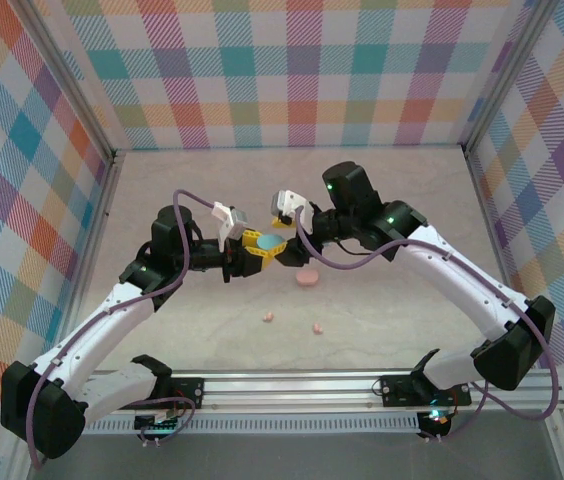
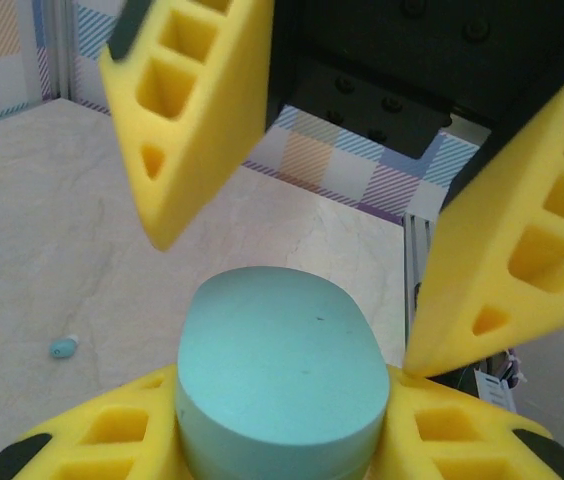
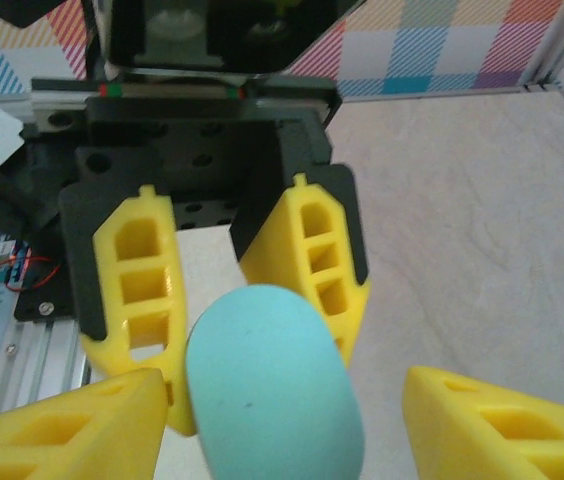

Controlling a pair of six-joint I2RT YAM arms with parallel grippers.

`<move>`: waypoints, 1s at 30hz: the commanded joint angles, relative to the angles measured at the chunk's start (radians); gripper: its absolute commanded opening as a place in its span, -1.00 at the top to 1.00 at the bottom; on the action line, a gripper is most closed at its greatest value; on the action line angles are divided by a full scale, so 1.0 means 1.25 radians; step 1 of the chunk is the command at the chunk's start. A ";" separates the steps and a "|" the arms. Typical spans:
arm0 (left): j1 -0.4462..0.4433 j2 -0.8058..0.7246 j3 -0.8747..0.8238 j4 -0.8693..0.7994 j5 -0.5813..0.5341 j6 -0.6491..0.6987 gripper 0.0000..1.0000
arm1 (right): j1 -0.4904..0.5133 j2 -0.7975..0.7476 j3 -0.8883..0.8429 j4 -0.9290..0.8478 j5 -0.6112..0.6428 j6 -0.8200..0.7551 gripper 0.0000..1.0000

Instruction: Insert the wireless bluetooth earbuds into the charging case

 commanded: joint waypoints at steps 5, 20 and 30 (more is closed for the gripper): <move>-0.006 -0.021 0.044 -0.016 0.021 0.027 0.69 | 0.007 -0.027 0.000 -0.066 -0.065 -0.031 -0.32; -0.006 -0.068 0.031 -0.052 0.014 0.046 0.69 | 0.027 0.029 0.038 -0.097 -0.042 -0.018 -0.06; -0.006 -0.080 0.023 -0.062 0.009 0.045 0.69 | 0.028 0.017 0.043 -0.090 -0.035 0.018 0.24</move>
